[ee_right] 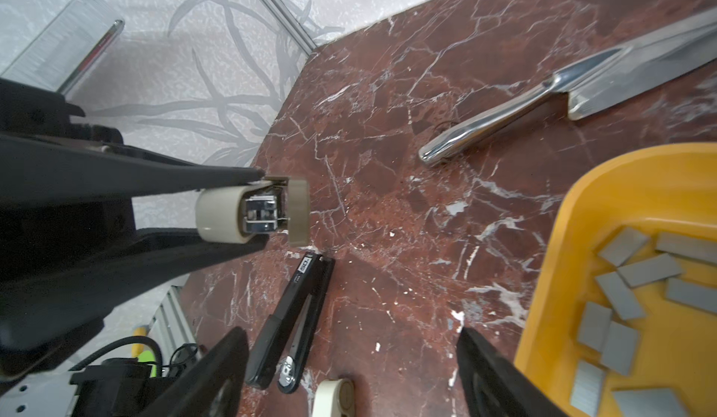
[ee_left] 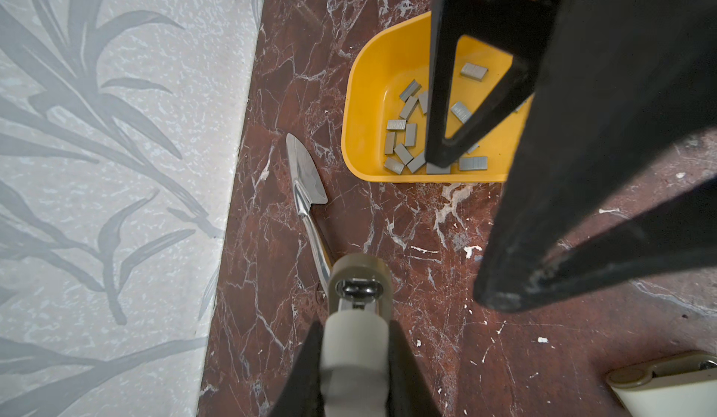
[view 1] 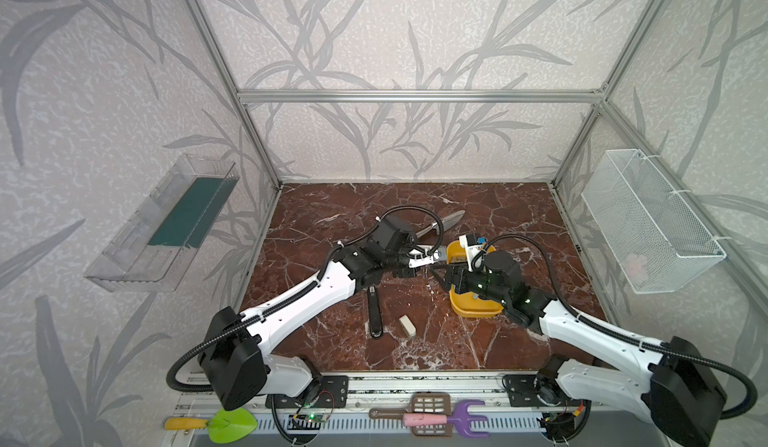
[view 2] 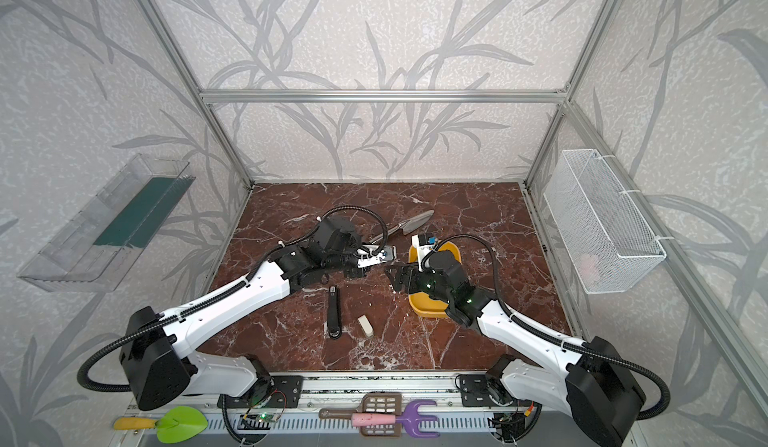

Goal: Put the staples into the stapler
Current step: 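Lift the stapler with the left gripper toward the right gripper while the right gripper approaches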

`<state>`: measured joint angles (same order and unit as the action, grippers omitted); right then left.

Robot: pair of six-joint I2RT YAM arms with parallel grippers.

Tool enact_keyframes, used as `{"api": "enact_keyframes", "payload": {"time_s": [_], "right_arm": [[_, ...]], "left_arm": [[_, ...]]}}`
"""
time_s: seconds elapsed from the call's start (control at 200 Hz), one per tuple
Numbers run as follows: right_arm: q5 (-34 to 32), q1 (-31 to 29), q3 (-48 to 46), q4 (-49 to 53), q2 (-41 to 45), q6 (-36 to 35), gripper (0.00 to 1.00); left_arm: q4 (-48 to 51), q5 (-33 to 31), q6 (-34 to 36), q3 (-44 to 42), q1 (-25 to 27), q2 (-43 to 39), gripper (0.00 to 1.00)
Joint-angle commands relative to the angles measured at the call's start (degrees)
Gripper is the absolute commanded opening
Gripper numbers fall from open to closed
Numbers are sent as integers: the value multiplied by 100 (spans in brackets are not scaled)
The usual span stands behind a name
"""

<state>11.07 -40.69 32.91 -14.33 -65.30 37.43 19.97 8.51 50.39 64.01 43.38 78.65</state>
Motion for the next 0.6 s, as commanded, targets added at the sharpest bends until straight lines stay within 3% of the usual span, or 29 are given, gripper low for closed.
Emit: {"api": "enact_keyframes", "payload": {"time_s": [0.0, 0.215, 0.595], "right_arm": [[189, -36, 103, -405, -135, 133, 76], [179, -36, 97, -450, -165, 108, 65], [6, -36, 145, -274, -174, 2, 57]], "left_arm": [[209, 341, 288, -53, 20, -17, 0], [433, 582, 619, -143, 25, -24, 0], [534, 946, 773, -249, 148, -295, 0]]}}
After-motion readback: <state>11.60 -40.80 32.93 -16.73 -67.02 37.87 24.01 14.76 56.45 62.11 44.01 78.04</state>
